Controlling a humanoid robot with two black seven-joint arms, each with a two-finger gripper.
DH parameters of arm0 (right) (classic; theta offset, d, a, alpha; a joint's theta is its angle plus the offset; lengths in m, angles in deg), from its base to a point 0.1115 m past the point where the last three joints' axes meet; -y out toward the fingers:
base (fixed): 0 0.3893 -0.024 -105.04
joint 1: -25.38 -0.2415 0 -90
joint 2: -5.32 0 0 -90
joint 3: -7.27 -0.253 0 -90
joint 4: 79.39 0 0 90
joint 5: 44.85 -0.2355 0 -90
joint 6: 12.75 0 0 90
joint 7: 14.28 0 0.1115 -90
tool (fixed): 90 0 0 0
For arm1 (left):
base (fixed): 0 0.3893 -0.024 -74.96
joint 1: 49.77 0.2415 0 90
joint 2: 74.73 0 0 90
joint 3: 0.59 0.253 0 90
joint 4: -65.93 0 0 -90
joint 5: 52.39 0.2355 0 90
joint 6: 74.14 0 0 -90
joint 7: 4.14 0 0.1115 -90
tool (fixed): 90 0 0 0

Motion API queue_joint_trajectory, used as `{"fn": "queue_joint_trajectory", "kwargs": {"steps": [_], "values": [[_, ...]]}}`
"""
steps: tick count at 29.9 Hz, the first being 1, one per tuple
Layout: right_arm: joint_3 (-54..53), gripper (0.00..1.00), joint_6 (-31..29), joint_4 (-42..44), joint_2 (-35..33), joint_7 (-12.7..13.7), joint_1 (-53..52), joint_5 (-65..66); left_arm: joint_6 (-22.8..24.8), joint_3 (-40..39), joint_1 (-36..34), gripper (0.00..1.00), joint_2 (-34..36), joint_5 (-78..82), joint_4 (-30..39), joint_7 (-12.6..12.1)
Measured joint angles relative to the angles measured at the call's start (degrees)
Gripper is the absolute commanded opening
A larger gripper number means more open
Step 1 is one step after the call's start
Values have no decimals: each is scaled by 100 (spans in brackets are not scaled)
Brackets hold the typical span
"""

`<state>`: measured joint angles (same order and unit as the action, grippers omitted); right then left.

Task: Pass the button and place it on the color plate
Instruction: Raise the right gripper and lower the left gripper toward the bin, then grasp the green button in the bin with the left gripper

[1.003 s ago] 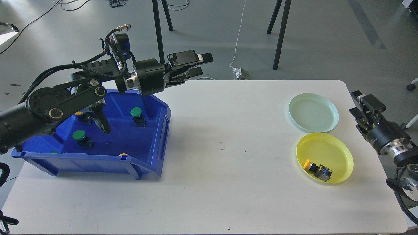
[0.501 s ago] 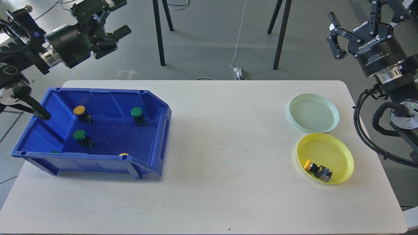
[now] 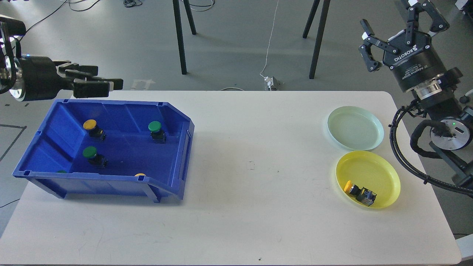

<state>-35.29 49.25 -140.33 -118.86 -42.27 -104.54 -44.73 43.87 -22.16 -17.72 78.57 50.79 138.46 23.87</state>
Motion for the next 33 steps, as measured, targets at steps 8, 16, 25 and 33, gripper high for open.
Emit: {"fn": "queue_joint_trajectory", "kwargs": {"steps": [8,16,25,33], "values": [[-7,78,0,-7,-19,0,139,-7,-2,1080,3,97,121,1165,-200,2],[8,78,1,-10,-19,0,211,-3,-2,1456,113,95,-543,1102,-1111,-1],[7,78,1,-33,-10,0,394,-2,-1,1465,205,95,-1226,1099,-2139,-3],[1,78,1,-41,-10,0,456,-2,0,1471,280,95,-1545,1094,-2521,-1]]}}
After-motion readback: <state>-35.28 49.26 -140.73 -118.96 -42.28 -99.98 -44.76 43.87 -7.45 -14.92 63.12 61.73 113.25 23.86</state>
